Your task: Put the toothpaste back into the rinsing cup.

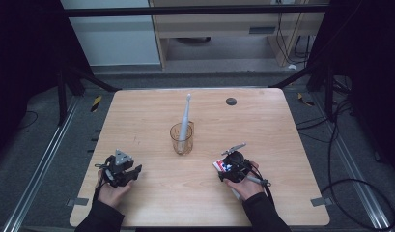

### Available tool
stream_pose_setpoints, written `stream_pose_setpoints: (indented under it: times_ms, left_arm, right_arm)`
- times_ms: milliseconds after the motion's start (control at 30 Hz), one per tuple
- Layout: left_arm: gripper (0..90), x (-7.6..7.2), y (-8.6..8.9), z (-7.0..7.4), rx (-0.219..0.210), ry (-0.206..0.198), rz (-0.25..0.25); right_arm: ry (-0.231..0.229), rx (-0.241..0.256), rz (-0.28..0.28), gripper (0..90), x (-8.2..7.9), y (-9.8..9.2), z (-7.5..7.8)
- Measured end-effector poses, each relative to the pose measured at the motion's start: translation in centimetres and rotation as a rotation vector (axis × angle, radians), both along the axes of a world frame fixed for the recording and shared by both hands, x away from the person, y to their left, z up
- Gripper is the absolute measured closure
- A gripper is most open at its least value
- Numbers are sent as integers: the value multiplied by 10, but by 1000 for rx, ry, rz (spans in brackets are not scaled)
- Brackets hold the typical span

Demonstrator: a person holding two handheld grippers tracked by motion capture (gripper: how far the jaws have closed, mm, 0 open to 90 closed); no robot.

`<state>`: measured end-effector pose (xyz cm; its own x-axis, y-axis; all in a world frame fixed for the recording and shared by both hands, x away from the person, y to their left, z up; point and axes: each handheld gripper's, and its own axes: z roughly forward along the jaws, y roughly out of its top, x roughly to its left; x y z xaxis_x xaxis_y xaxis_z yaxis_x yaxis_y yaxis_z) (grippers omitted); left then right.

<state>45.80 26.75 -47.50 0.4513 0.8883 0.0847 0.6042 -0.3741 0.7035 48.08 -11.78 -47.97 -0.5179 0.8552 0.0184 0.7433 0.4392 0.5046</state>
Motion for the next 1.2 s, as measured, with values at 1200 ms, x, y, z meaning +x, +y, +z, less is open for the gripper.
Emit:
stream_pose_setpoints:
  times_ms: [1200]
  left_arm:
    - [600,0,0,0,-5,-1,-2]
  right_arm:
    - [-19,88,23,682,-7,-2,27]
